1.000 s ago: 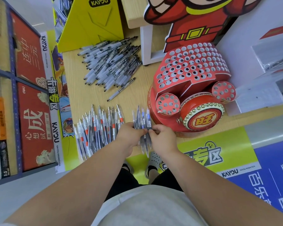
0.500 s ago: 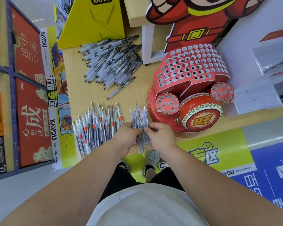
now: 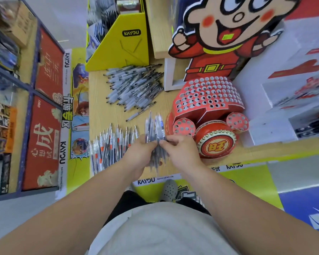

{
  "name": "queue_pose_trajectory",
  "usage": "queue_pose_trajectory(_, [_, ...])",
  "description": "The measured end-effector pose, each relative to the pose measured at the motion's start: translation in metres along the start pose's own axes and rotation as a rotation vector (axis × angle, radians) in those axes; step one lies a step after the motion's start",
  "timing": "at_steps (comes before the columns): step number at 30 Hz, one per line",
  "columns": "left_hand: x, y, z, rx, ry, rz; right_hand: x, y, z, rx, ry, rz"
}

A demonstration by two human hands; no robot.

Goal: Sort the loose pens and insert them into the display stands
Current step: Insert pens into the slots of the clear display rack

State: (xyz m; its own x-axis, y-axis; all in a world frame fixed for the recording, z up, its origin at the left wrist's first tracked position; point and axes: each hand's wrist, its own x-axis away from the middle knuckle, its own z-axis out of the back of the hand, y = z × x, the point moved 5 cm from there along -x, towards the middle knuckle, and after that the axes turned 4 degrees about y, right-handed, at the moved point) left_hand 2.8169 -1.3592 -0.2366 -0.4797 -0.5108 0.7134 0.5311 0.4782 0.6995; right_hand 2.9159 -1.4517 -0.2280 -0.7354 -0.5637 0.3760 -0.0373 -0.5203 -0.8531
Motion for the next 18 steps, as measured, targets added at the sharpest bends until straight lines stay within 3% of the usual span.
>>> queue_pose_trajectory(7, [0.048,0.046,0.002,0.145,-0.120,-0.138,0.026,-0.066,0.027,-0.239,-0.004,0.090])
queue_pose_trajectory(12, [0.058,0.076,0.002,0.127,-0.250,-0.235,0.029,-0.086,0.040,-0.239,0.077,0.138])
queue_pose_trajectory(18, [0.054,0.087,-0.005,0.067,-0.434,-0.237,0.034,-0.083,0.054,-0.312,0.169,0.035])
